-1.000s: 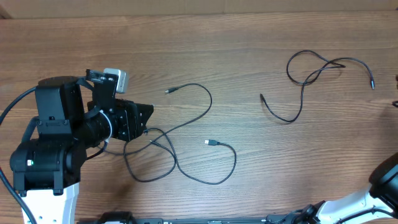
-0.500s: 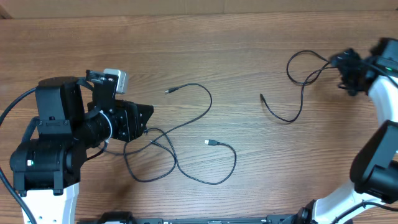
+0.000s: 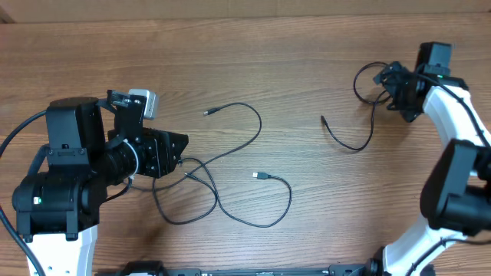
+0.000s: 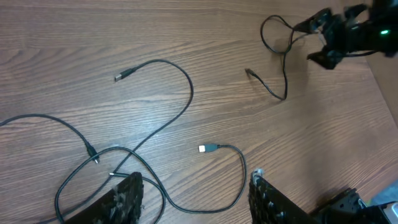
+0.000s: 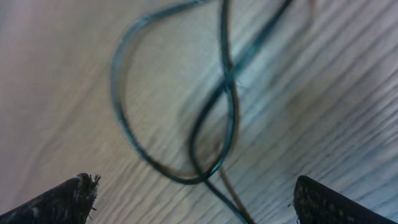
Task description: Untangle cables
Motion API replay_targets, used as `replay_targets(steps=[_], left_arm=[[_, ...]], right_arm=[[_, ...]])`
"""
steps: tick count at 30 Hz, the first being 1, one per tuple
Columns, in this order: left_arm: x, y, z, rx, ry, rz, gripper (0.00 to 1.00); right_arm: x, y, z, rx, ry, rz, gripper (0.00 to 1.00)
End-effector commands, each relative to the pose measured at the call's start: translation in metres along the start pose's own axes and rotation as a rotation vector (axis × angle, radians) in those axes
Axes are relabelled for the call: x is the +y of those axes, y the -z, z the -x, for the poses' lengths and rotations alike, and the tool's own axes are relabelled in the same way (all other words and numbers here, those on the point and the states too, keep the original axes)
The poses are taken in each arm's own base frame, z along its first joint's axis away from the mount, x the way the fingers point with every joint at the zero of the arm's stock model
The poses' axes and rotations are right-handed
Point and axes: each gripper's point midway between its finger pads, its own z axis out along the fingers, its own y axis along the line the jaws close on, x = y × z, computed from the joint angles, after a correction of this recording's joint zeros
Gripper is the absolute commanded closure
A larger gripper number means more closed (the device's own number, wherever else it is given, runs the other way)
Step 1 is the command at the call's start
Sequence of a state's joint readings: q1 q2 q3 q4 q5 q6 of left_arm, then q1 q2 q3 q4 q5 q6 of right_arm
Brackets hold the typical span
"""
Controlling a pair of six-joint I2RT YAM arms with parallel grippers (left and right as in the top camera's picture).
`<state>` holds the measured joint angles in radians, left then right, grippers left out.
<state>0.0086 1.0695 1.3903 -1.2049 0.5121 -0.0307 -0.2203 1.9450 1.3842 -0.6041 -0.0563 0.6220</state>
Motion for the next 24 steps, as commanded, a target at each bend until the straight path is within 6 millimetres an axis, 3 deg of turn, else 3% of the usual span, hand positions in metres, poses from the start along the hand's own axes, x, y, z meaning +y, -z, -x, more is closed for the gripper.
replay_targets(steps=[1,4,5,6,7,10,15,19,24], left_arm=[[-0.001,0.006,0.005,-0.02,-0.009,0.009,0.46],[-0.001,0.006,0.005,-0.02,-0.009,0.008,0.46],[-0.001,0.006,0.005,-0.02,-0.009,0.008,0.46],[-0.001,0.006,0.005,-0.02,-0.009,0.008,0.46],[-0.001,0.006,0.005,-0.02,-0.009,0.008,0.46],[-0.001,0.006,0.005,-0.02,-0.008,0.008,0.46],[-0.001,0.006,0.004,-0.019,-0.008,0.008,0.46],[-0.001,0.005,0.005,-0.019,-0.008,0.008,0.46],[-0.001,0.005,0.005,-0.019,-0.008,0.008,0.46]], right_arm=[[-0.007,-0.023,-0.006,0.018,-0.093,-0.058,0.0],[-0.008,-0.037,-0.013,0.033,-0.097,-0.069,0.02],[-0.008,-0.041,-0.015,0.038,-0.096,-0.07,0.11],[-0.009,-0.045,-0.017,0.043,-0.096,-0.075,0.3],[-0.01,-0.049,-0.019,0.048,-0.095,-0.079,0.95],[-0.008,-0.054,-0.02,0.048,-0.107,-0.069,0.96],[0.016,-0.046,-0.002,0.025,-0.101,0.02,0.96],[0.033,-0.028,0.027,-0.012,-0.091,0.068,0.96],[0.036,0.003,0.071,-0.073,-0.102,0.086,0.96]])
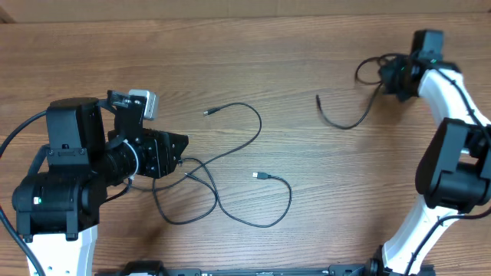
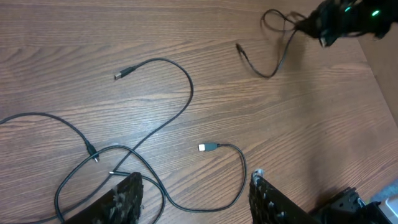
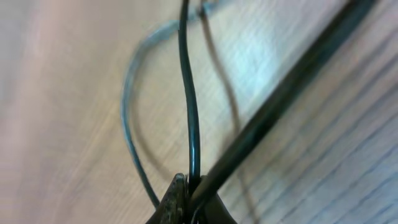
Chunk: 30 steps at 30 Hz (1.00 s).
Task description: Untangle cables
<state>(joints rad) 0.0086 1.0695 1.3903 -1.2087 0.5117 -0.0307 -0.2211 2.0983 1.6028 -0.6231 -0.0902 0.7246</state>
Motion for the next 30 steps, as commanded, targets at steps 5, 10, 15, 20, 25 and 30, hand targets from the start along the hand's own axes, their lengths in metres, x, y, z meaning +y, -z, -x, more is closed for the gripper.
replay_targets(steps=[5,10,15,20,25,30], left_arm=[[-0.003,0.006,0.005,-0.022,-0.008,-0.004,0.46],[-0.003,0.006,0.006,-0.023,0.01,-0.005,0.45],[-0.006,0.006,0.008,-0.032,0.026,-0.019,0.45],[-0.007,0.006,0.008,-0.03,0.041,-0.029,0.45],[-0.009,0.006,0.008,-0.03,0.065,-0.04,0.45],[-0.012,0.006,0.007,-0.023,0.077,-0.059,0.45]], right_arm=[[-0.011,0.042,0.076,-0.11,-0.047,0.023,0.96],[-0.059,0.068,0.125,-0.171,-0.101,-0.019,0.96],[-0.116,0.099,0.17,-0.243,-0.142,-0.067,0.96],[-0.178,0.135,0.207,-0.324,-0.229,-0.114,0.96],[-0.238,0.165,0.23,-0.392,-0.331,-0.154,0.96],[-0.283,0.187,0.244,-0.462,-0.434,-0.18,0.96]])
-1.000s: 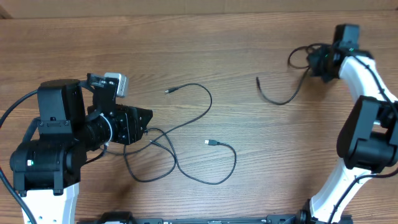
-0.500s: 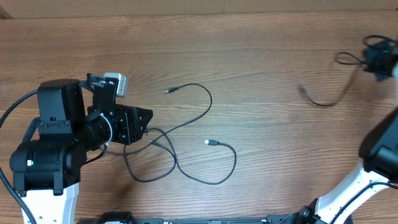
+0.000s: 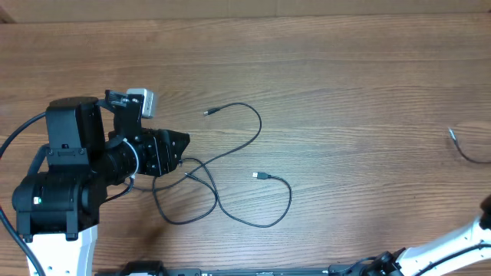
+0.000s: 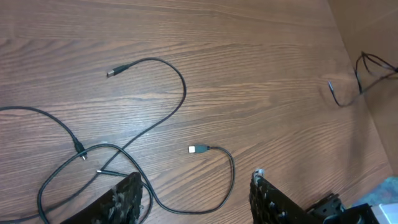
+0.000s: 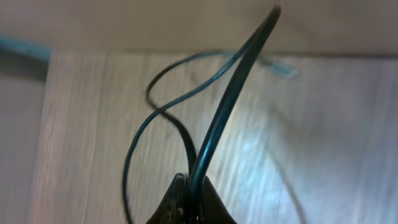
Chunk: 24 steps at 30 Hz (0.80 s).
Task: Untangle cables
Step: 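Return the right gripper toward the center cables near the left gripper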
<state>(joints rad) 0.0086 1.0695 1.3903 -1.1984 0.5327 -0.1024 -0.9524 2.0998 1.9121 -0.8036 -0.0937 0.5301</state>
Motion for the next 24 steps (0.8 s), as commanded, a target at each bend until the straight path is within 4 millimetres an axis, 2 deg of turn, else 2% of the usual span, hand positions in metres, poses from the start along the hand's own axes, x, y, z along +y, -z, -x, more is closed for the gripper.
replay_targets(steps=[1,6,9,10,11,12,13,14,16,18,22,24], left_arm=[[-0.011,0.006,0.003,-0.013,0.011,-0.048,0.45],[-0.02,0.006,0.002,-0.005,0.014,-0.1,0.45],[-0.021,0.006,0.002,-0.003,0.03,-0.106,0.46],[-0.022,0.006,0.002,-0.003,0.029,-0.111,0.46],[-0.022,0.007,0.002,-0.003,0.029,-0.114,0.46],[-0.022,0.007,0.002,-0.002,0.029,-0.114,0.46],[-0.022,0.007,0.002,-0.002,0.029,-0.114,0.45],[-0.022,0.007,0.002,-0.002,0.029,-0.114,0.46],[-0.022,0.007,0.002,-0.003,0.025,-0.113,0.45],[-0.022,0.007,0.002,-0.003,0.021,-0.114,0.44],[-0.022,0.007,0.001,-0.003,-0.013,-0.114,0.44],[-0.022,0.007,0.001,-0.004,-0.028,-0.113,0.44]], right_arm=[[-0.008,0.012,0.029,-0.077,-0.059,0.0,0.96],[-0.039,0.018,0.06,-0.167,-0.114,-0.052,0.96],[-0.053,0.021,0.068,-0.188,-0.126,-0.08,0.96],[-0.054,0.021,0.07,-0.189,-0.129,-0.077,0.88],[-0.052,0.021,0.069,-0.181,-0.122,-0.061,0.61],[-0.046,0.021,0.067,-0.164,-0.095,-0.028,0.23],[-0.037,0.02,0.064,-0.141,-0.061,0.018,0.06],[-0.025,0.02,0.059,-0.109,-0.02,0.082,0.0],[0.004,0.021,0.043,-0.038,0.016,0.213,0.0],[0.044,0.029,0.02,0.064,0.055,0.397,0.0],[0.111,0.055,-0.023,0.221,0.144,0.693,0.0],[0.135,0.066,-0.046,0.29,0.182,0.778,0.0]])
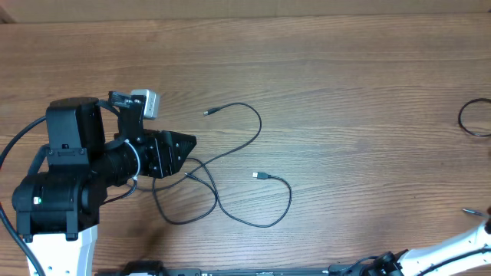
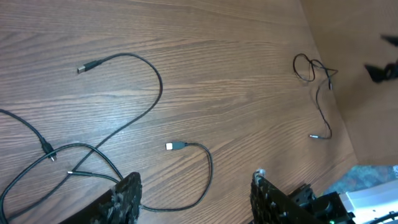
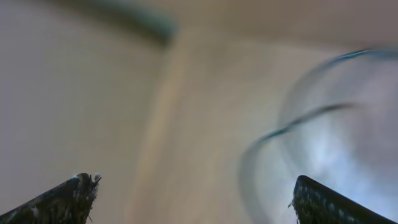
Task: Untangle cables
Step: 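Return the right gripper toward the center cables near the left gripper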
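Note:
Two black cables (image 1: 219, 165) lie crossed in a tangle at the table's middle; one ends in a dark plug (image 1: 210, 112), the other in a USB plug (image 1: 262, 176). My left gripper (image 1: 184, 149) hovers open at the tangle's left end, and in its wrist view the left gripper (image 2: 194, 180) has nothing between its fingers. A third thin cable (image 1: 474, 119) lies apart at the table's right edge, also seen as the separate cable (image 2: 318, 87). My right gripper (image 3: 196, 183) is open above a blurred loop of cable (image 3: 292, 124).
The wooden table (image 1: 345, 77) ends just beyond the separate cable on the right. My left arm's body (image 1: 65, 176) fills the left side. Part of the white right arm (image 1: 437, 249) shows at the bottom right corner.
My right gripper was shut on the thin cable at the far right edge; now it is open and the cable lies on the table there. The left gripper has shifted slightly right.
My right gripper was open over the thin cable's loop at the back right. Then it was shut on that cable. Later the cable was at the table's far right edge, still held. Now it lies there released, apart from the central tangle, which has not changed.

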Motion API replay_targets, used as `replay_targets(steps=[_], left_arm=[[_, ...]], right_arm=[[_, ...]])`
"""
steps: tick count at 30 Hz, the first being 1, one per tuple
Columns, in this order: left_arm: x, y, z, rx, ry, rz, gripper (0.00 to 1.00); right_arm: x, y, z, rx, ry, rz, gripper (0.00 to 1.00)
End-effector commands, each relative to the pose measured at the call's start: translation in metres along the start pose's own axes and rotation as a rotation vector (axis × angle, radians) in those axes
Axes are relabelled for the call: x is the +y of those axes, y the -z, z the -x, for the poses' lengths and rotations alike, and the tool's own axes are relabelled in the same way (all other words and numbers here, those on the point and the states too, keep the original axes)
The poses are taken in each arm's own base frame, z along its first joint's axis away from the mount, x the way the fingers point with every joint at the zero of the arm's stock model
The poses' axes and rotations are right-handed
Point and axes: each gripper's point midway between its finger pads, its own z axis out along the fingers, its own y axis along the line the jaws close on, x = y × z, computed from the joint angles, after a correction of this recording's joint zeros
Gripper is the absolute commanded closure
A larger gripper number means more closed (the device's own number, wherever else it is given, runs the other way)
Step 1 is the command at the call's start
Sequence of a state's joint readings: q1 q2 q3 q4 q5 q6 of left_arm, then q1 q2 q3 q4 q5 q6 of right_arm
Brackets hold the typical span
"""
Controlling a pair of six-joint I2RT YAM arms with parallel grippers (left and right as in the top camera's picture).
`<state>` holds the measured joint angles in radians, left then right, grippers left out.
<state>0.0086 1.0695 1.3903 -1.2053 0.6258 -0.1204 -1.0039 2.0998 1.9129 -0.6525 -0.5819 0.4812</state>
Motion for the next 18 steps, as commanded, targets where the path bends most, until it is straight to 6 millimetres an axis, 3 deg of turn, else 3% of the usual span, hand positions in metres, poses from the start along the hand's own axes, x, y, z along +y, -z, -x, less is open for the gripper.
replay_targets(steps=[1,5,6,11,14,18], left_arm=[[-0.007,0.005,0.004,-0.018,-0.057,-0.022,0.44],[-0.007,0.005,0.004,-0.019,-0.066,-0.022,0.46],[-0.007,0.006,0.004,-0.019,-0.077,-0.022,0.48],[-0.012,0.012,0.0,-0.029,-0.12,-0.024,0.53],[-0.007,0.022,-0.003,-0.063,-0.144,0.042,0.53],[0.0,0.037,-0.009,-0.099,-0.158,0.136,0.56]], right_arm=[[0.098,-0.004,-0.06,0.233,0.1,0.343,0.0],[0.13,-0.021,-0.123,0.385,0.131,0.343,0.0],[0.14,-0.029,-0.152,0.437,0.173,0.318,0.0],[0.159,-0.046,-0.237,0.534,0.399,0.168,0.02],[0.171,-0.043,-0.287,0.583,0.579,0.102,0.02],[0.18,-0.027,-0.335,0.65,0.711,0.045,0.04]])
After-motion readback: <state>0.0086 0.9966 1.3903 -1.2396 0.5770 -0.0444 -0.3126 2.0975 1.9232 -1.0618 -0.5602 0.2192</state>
